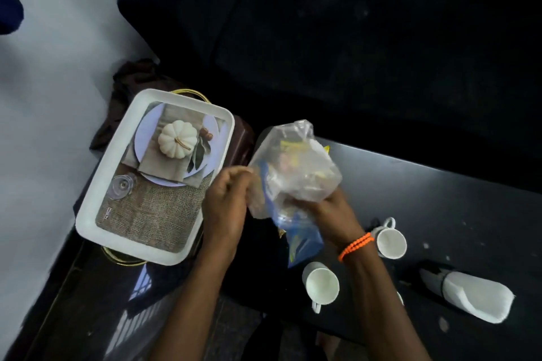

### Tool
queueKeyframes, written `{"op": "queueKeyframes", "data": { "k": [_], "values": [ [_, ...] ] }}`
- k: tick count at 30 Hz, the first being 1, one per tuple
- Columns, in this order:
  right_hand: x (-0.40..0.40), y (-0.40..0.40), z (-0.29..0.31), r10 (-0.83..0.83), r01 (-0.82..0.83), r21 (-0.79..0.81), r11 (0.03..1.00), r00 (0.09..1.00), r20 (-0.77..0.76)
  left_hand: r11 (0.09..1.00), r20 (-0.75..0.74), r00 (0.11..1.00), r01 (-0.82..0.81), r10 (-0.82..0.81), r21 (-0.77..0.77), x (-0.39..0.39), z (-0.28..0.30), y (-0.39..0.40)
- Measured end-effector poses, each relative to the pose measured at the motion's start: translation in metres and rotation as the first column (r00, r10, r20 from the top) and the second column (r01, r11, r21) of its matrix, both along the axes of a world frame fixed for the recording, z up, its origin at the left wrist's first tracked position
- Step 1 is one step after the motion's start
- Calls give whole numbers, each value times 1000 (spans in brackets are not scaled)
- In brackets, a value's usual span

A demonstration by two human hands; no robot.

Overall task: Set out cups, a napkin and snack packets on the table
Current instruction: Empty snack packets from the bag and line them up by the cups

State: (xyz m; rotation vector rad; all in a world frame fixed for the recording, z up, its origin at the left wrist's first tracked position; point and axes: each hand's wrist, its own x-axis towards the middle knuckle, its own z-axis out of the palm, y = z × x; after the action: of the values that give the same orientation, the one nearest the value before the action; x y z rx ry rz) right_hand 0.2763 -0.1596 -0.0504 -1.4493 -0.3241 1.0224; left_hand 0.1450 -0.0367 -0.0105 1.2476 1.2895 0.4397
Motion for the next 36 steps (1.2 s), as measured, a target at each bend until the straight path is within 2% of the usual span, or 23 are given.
{"op": "queueKeyframes", "data": {
  "k": [2,5,6,8,10,11,12,14,17,19,22,24,26,28,30,31,32,33,35,36],
  "values": [
    [12,-7,2,-8,8,-40,999,1000,2,986,135,983,141,-128,-91,5,1,5],
    [20,-13,14,43,-45,-70,997,999,-27,880,386,868,418,-313,-227,22,-7,-12],
    [24,-17,16,-5,0,-84,996,998,-57,851,402,841,475,-363,-225,30,-8,-25],
    [37,-32,18,-178,163,-98,982,968,-179,853,282,841,509,-463,-118,47,-15,-52],
    [50,-59,13,-379,351,-143,925,854,-356,892,187,877,453,-442,-14,64,-25,-82],
    [52,-71,17,-417,381,-169,909,822,-387,912,182,896,410,-406,15,73,-28,-96],
    [53,-83,18,-454,414,-186,891,810,-371,929,172,914,368,-368,35,84,-30,-110],
    [51,-109,22,-533,504,-173,846,811,-243,950,104,945,302,-309,83,106,-32,-133],
    [62,-161,35,-631,624,-118,772,733,-255,955,5,966,254,-258,154,136,-35,-163],
    [74,-205,45,-694,682,-128,720,709,-126,947,22,962,264,-272,181,157,-32,-187],
    [87,-258,57,-596,585,-148,797,802,-41,885,83,897,407,-434,224,182,-16,-236],
    [96,-287,60,-582,581,-173,796,812,50,840,80,845,507,-528,191,195,-12,-276],
    [109,-322,62,-626,649,-171,741,761,173,838,141,831,546,-538,-20,207,-4,-314],
    [118,-362,64,-691,724,-143,675,688,222,766,328,823,558,-463,-319,218,9,-340],
    [122,-398,65,-749,785,-142,602,618,239,609,476,814,571,-333,-550,229,18,-357],
    [122,-412,65,-760,800,-153,581,600,249,522,515,802,591,-301,-615,233,20,-366],
    [120,-427,63,-764,807,-158,570,591,260,452,528,778,628,-341,-634,236,19,-374],
    [119,-440,61,-768,814,-156,559,580,270,391,528,721,690,-449,-609,238,18,-384],
    [113,-465,58,-781,840,-143,523,540,315,283,484,520,830,-703,-481,240,11,-413],
    [110,-475,56,-789,862,-147,485,504,351,261,438,445,870,-781,-417,241,7,-431]
  ]
}}
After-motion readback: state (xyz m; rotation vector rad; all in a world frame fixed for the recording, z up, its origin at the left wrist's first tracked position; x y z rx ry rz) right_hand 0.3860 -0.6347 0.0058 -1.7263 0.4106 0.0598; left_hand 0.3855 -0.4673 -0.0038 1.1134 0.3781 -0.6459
